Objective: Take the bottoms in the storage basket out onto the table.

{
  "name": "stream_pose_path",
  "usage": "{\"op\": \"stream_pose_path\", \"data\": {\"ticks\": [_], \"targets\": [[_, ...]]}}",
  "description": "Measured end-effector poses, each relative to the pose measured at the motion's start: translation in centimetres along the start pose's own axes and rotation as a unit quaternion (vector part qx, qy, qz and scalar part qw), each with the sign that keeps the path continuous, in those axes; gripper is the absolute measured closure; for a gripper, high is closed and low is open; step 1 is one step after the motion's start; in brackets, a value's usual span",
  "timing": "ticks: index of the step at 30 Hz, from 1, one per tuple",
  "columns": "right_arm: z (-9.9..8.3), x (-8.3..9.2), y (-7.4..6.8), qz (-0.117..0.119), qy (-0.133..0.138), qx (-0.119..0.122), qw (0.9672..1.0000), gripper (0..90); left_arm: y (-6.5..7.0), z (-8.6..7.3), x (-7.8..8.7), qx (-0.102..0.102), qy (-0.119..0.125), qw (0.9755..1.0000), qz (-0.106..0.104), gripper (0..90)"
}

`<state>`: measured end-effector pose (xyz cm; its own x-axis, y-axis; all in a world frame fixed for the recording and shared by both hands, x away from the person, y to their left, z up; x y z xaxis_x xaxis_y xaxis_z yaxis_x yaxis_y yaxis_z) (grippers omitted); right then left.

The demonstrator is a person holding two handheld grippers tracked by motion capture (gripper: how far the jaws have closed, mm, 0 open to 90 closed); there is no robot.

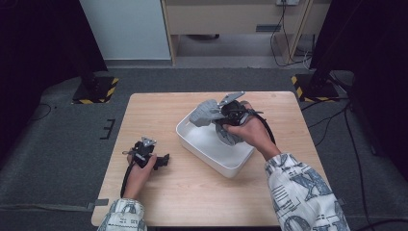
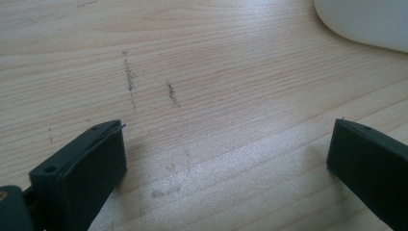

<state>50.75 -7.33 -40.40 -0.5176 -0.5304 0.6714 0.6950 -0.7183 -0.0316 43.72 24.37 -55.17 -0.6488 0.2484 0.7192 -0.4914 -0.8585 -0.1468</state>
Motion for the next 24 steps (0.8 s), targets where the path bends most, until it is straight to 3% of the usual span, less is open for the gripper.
{"op": "stream_pose_path", "data": {"ticks": [24], "targets": [[0.5, 1.2, 0.1, 0.005, 0.016, -0.003, 0.9999, 66.6, 0.0, 0.0, 0.0, 0.001, 0.000, 1.0000, 0.000, 0.0]]}}
Point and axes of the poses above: each handheld gripper's, and its own axes: x roughly backward along the jaws, z roughly out of its top, y roughly to its right, the point moved 2 cm from there along -x, roughly forward along the jaws, and after that the axes turned 12 degrees about -x, right-handed, at the moved point
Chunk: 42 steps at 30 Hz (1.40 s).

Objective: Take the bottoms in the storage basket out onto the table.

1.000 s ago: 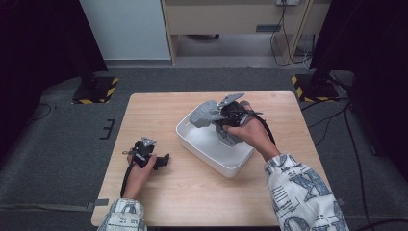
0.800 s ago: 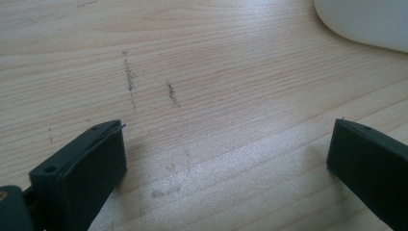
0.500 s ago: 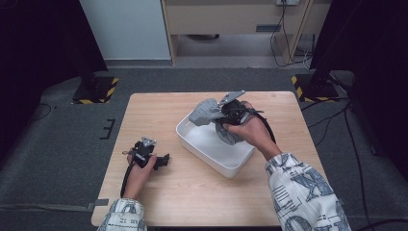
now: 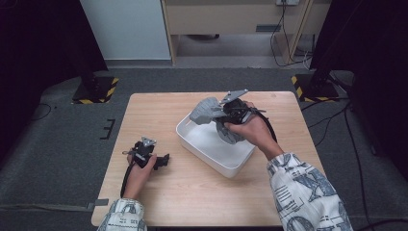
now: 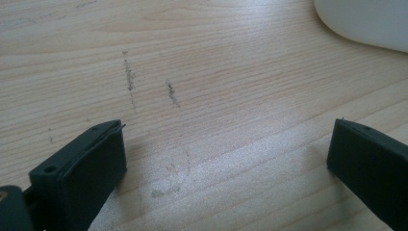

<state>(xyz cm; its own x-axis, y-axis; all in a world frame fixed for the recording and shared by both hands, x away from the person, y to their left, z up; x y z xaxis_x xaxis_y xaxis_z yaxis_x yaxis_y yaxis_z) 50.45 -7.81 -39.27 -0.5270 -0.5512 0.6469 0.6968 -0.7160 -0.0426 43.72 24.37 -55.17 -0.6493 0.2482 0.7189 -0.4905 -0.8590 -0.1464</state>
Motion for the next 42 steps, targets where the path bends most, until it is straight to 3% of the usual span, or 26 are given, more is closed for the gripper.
{"op": "stream_pose_path", "data": {"ticks": [25, 42], "targets": [[0.0, 1.7, 1.0, -0.002, 0.017, -0.011, 0.9998, 66.3, 0.0, 0.0, 0.0, -0.001, 0.000, 1.0000, 0.000, 0.0], [-0.1, 3.5, 2.4, -0.012, 0.032, -0.017, 0.9993, 66.2, 0.0, 0.0, 0.0, -0.001, 0.000, 1.0000, 0.000, 0.0]]}}
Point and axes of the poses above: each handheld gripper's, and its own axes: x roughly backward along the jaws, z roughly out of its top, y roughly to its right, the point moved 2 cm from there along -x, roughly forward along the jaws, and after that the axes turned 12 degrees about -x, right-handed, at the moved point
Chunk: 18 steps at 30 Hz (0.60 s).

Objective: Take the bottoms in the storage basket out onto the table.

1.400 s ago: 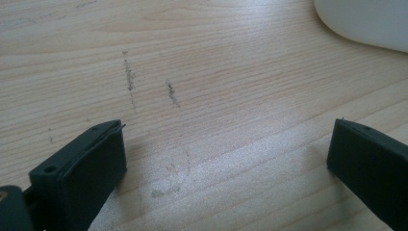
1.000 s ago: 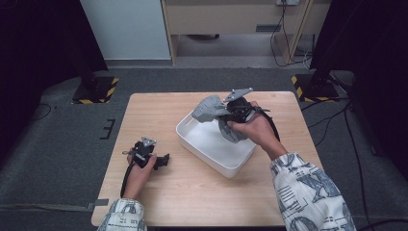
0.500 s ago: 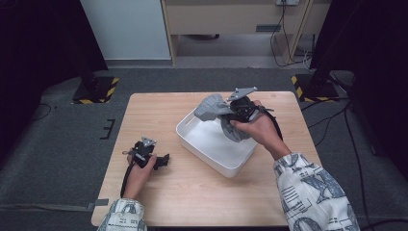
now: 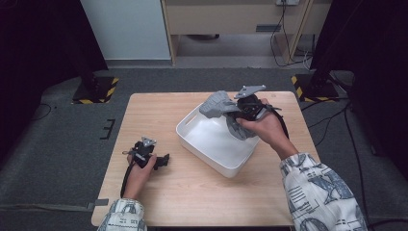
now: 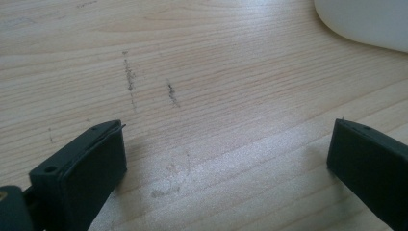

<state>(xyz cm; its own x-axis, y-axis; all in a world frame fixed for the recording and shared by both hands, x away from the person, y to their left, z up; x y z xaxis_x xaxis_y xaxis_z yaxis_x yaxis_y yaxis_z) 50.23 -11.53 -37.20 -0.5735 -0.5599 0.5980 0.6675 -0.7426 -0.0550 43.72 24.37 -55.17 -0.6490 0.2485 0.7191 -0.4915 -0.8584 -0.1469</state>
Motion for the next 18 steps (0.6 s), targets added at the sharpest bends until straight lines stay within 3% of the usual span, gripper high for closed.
{"op": "stream_pose_path", "data": {"ticks": [18], "targets": [[-0.3, 2.4, 2.7, -0.020, 0.020, -0.023, 0.9993, 66.1, 0.0, 0.0, 0.0, 0.000, 0.000, 1.0000, 0.000, 0.0]]}}
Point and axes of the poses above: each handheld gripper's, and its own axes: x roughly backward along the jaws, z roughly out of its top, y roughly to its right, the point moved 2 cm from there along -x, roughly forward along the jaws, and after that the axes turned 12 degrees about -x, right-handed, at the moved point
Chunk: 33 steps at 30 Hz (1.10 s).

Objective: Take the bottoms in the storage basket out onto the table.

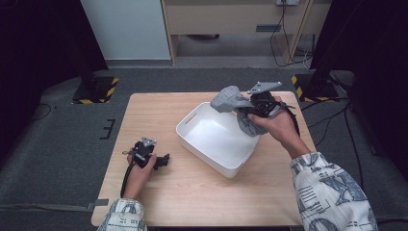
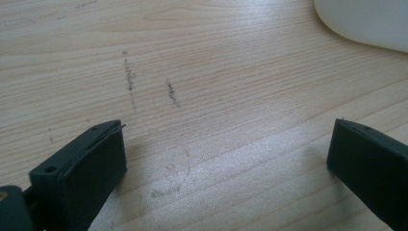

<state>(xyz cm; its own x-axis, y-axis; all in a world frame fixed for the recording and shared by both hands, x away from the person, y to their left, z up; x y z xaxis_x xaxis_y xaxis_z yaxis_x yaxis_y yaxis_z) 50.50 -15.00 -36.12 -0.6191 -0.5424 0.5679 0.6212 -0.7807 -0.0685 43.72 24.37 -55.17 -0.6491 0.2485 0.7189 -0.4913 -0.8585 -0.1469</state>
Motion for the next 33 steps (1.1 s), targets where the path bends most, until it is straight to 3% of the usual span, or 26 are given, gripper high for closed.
{"op": "stream_pose_path", "data": {"ticks": [18, 25, 33], "targets": [[-0.1, 2.7, 3.6, -0.036, 0.022, -0.027, 0.9987, 66.0, 0.0, 0.0, 0.0, 0.000, 0.000, 1.0000, 0.000, 0.0], [-0.8, 3.0, 5.9, -0.067, 0.021, -0.034, 0.9970, 66.0, 0.0, 0.0, 0.0, -0.001, 0.001, 1.0000, -0.001, 0.0], [-1.8, 3.4, 8.3, -0.082, 0.042, -0.050, 0.9945, 66.0, 0.1, -0.1, 0.1, -0.001, 0.001, 1.0000, -0.001, 0.0]]}}
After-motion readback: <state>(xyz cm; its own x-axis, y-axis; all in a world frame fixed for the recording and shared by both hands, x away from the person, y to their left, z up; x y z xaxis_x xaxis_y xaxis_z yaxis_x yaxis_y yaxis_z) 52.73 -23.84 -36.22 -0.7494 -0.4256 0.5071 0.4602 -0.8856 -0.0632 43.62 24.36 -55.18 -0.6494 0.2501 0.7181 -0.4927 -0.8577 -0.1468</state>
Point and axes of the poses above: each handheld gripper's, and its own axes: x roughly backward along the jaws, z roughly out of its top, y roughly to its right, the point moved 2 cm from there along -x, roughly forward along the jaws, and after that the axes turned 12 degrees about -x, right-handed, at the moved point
